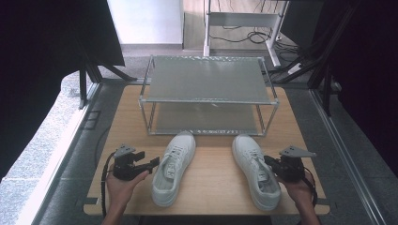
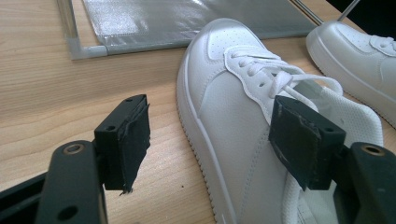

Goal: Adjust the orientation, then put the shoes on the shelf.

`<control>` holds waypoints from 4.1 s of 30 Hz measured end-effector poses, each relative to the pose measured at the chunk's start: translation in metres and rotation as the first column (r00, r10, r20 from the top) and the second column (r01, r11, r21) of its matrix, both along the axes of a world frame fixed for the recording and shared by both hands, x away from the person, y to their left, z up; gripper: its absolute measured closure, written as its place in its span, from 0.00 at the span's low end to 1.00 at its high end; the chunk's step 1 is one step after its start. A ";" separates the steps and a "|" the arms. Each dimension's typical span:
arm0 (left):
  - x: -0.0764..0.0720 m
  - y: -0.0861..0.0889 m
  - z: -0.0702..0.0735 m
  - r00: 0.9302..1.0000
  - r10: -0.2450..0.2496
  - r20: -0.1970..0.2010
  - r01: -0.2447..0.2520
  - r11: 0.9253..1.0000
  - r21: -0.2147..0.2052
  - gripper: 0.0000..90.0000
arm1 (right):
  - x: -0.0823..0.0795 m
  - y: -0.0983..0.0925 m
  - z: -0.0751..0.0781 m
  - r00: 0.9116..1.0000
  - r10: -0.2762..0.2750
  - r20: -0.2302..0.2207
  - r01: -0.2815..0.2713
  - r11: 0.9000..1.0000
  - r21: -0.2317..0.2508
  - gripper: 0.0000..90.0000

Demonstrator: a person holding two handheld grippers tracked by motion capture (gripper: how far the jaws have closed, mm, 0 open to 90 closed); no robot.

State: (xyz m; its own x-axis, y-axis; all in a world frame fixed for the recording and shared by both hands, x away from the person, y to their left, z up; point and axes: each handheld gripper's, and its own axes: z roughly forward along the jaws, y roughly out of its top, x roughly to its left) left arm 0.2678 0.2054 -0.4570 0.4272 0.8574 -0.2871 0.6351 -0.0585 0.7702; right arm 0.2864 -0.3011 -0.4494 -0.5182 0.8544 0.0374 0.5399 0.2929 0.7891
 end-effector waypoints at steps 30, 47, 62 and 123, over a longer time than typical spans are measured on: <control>-0.003 0.000 0.007 1.000 -0.022 0.007 0.022 1.000 -0.023 0.31 | -0.089 0.064 -0.003 0.985 0.174 0.004 -0.170 0.969 -0.176 1.00; -0.004 0.005 0.011 1.000 -0.012 0.016 0.013 0.999 -0.030 0.31 | -0.080 0.037 -0.002 0.989 0.143 -0.024 -0.145 0.980 -0.136 1.00; -0.007 0.000 0.020 0.997 -0.063 0.034 0.065 0.996 -0.064 0.32 | -0.017 0.047 0.041 0.987 0.131 0.088 -0.137 0.988 0.073 0.69; 0.013 -0.064 -0.002 0.990 -0.068 -0.125 0.111 0.922 0.371 0.76 | -0.012 -0.004 0.028 0.999 -0.032 0.039 0.030 0.998 0.054 0.55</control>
